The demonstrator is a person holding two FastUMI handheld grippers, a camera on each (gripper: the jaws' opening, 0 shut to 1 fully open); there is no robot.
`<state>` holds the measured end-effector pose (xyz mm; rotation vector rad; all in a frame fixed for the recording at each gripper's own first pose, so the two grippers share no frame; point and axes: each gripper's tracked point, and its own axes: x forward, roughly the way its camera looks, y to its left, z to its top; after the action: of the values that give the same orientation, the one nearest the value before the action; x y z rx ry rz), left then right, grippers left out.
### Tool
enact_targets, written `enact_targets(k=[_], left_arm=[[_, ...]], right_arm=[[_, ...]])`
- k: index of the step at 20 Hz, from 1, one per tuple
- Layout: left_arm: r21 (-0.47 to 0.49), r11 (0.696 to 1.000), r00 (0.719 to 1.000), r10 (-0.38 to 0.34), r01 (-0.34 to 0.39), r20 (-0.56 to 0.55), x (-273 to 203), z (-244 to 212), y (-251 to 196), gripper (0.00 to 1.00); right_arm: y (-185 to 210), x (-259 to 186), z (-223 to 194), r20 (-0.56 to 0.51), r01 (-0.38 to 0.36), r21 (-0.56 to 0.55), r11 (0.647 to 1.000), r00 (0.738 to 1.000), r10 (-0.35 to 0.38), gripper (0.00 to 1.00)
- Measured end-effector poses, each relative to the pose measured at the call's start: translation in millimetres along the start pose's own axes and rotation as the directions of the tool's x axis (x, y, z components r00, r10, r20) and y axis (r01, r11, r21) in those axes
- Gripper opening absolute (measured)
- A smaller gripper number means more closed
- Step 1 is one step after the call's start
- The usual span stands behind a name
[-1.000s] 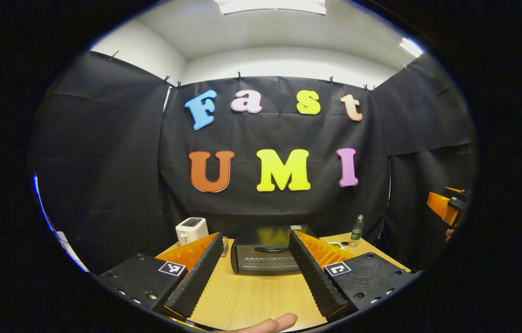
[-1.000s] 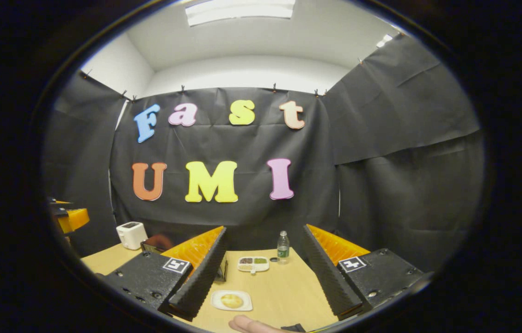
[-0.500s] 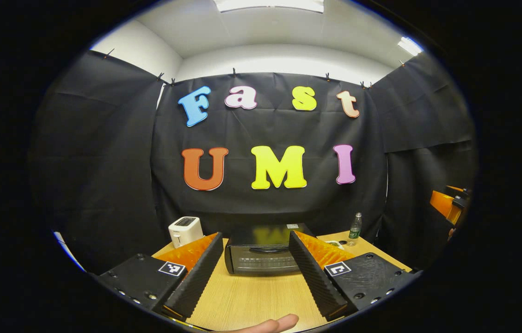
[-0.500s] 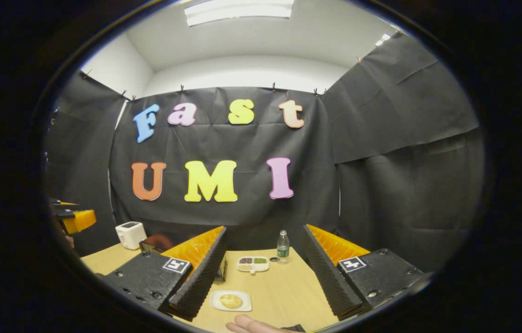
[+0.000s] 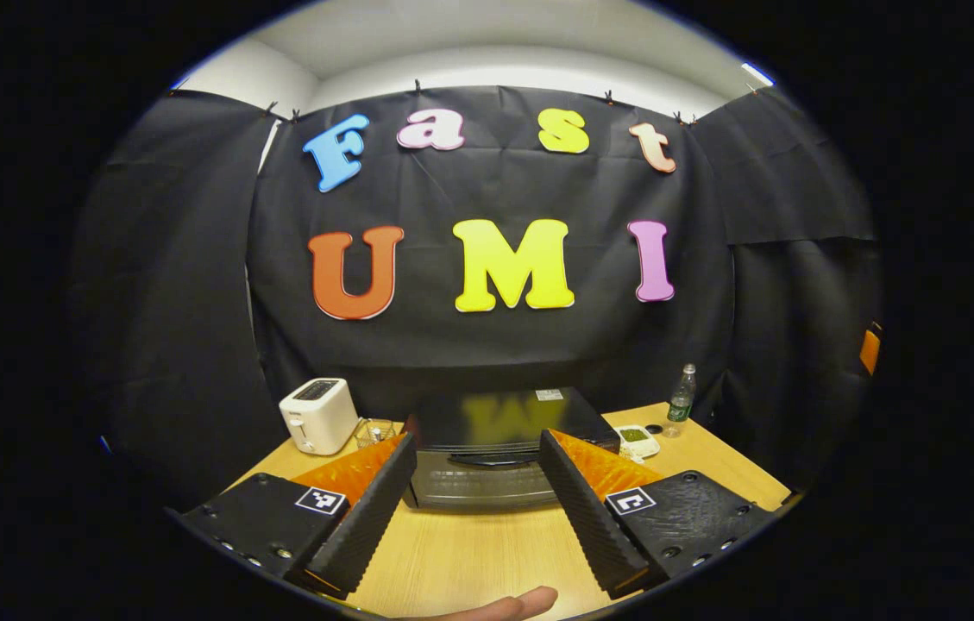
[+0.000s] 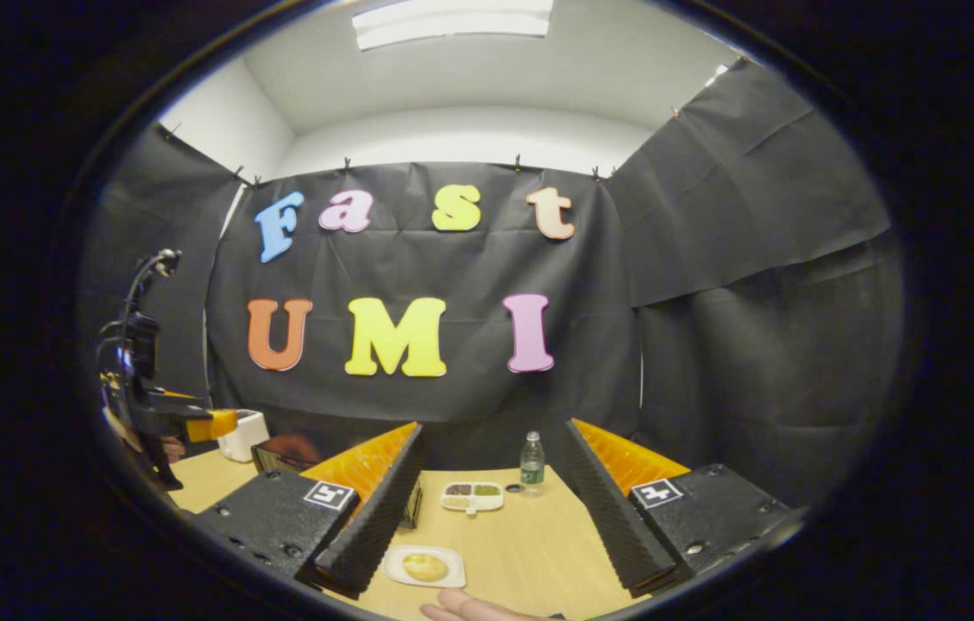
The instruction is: Open the electric oven with the left hand, put the food in, and close the electric oven.
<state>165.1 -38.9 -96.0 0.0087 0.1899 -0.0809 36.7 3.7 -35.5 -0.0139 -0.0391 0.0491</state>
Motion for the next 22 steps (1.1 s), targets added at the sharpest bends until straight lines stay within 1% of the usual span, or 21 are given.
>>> enact_targets(k=[2, 3, 4, 7, 9, 10, 16, 17, 18, 19, 20, 21, 22], left_arm=[[0.010, 1.000, 1.000, -0.006, 0.006, -0.018, 35, -7, -2, 0.94], [0.015, 1.000, 0.999, -0.011, 0.012, -0.030, 52, -12, -3, 0.94], [0.012, 1.000, 0.999, -0.009, 0.009, -0.047, 67, -17, -4, 0.94], [0.012, 0.999, 0.992, -0.033, 0.035, -0.124, 108, -42, -18, 0.94], [0.017, 0.999, 0.985, -0.028, 0.031, -0.172, 128, -58, -18, 0.95], [0.014, 0.999, 0.982, -0.028, 0.032, -0.185, 135, -64, -19, 0.96], [-0.015, 1.000, 0.964, -0.024, 0.021, -0.264, 158, -99, -16, 0.96], [-0.011, 1.000, 0.964, -0.025, 0.023, -0.263, 162, -101, -16, 0.96], [-0.011, 1.000, 0.965, -0.030, 0.028, -0.260, 162, -100, -16, 0.98], [-0.019, 0.999, 0.964, -0.032, 0.028, -0.263, 161, -101, -17, 0.98], [-0.026, 0.999, 0.964, -0.032, 0.026, -0.264, 161, -102, -16, 0.99], [-0.027, 0.999, 0.963, -0.029, 0.023, -0.269, 158, -103, -16, 0.99], [-0.023, 1.000, 0.962, -0.025, 0.020, -0.273, 156, -103, -16, 0.99]], right_arm=[[-4, 10, -5, -0.014, 0.002, 0.000, 1.000, 1.000, -0.002, 0.97], [-7, 16, -7, -0.020, 0.006, 0.001, 1.000, 1.000, -0.006, 1.00], [-10, 20, -8, -0.028, 0.009, 0.007, 1.000, 1.000, -0.009, 0.97], [-18, 30, -8, -0.028, 0.016, 0.030, 0.999, 0.999, -0.015, 0.97], [-21, 32, -6, -0.015, 0.020, 0.033, 0.999, 1.000, -0.020, 0.97], [-22, 33, -5, -0.013, 0.021, 0.032, 0.999, 1.000, -0.021, 0.96], [-21, 31, -6, -0.002, 0.000, 0.042, 0.999, 1.000, 0.000, 0.97], [-23, 32, -8, -0.002, 0.001, 0.043, 0.999, 1.000, -0.001, 1.00], [-23, 32, -9, -0.002, 0.000, 0.040, 0.999, 1.000, 0.000, 0.96], [-23, 32, -11, -0.006, 0.001, 0.040, 0.999, 1.000, -0.001, 1.00], [-24, 33, -13, -0.009, -0.001, 0.045, 0.999, 1.000, 0.002, 1.00], [-23, 33, -13, -0.012, -0.002, 0.050, 0.999, 1.000, 0.002, 0.96], [-24, 32, -13, -0.013, 0.000, 0.052, 0.999, 1.000, 0.000, 0.96]])
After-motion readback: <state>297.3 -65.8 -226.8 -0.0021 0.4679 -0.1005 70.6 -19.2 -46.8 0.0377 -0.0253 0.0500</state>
